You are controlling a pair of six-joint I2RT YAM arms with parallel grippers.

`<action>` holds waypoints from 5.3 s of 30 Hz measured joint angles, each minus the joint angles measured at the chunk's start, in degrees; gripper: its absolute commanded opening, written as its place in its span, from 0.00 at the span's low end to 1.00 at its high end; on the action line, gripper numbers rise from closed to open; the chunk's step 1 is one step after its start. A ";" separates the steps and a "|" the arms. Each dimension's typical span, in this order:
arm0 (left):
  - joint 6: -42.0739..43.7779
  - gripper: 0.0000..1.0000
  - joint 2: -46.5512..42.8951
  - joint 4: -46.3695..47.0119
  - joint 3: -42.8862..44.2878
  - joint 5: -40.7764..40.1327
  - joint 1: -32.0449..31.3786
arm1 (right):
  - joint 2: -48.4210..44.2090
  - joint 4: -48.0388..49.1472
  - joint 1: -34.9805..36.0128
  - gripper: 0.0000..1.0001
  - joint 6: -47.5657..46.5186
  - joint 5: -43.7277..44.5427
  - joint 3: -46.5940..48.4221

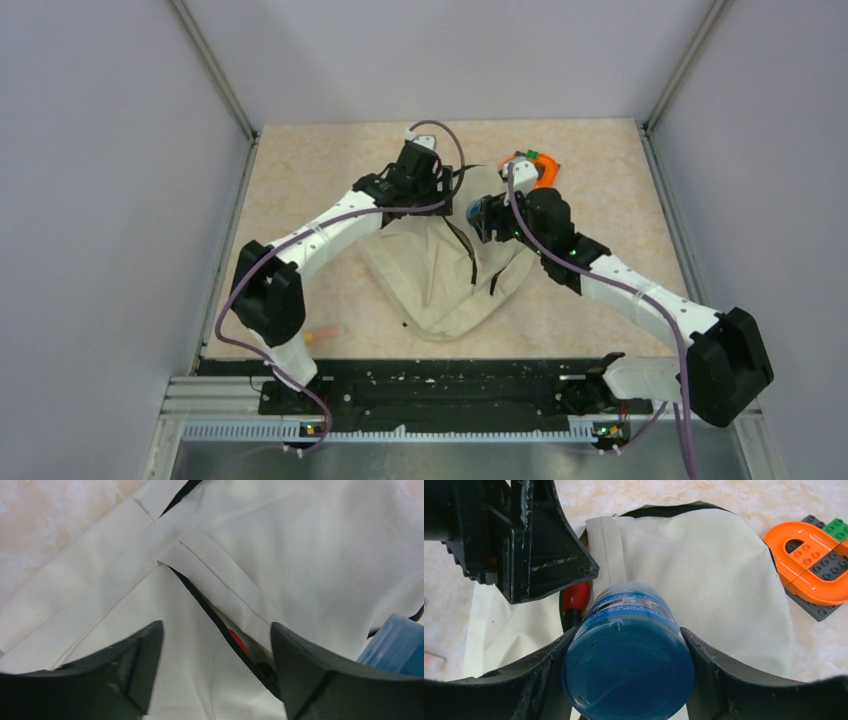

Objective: Pack the student bag
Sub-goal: Place the stationery in the student bag, then pick up the stationery from the corner of the board.

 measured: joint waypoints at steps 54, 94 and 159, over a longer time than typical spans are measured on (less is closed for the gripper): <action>4.37 0.00 -14.45 17.75 -20.20 8.48 0.44 | 30.18 -10.73 -8.83 0.89 7.96 -46.82 21.14; 5.27 0.00 -15.63 17.14 -20.83 7.98 0.92 | 27.45 -1.25 -1.81 0.21 12.44 -39.12 19.08; -47.93 0.83 -56.94 -38.80 -48.52 -3.85 15.12 | -3.15 -0.66 -9.01 0.91 11.34 -13.03 -1.20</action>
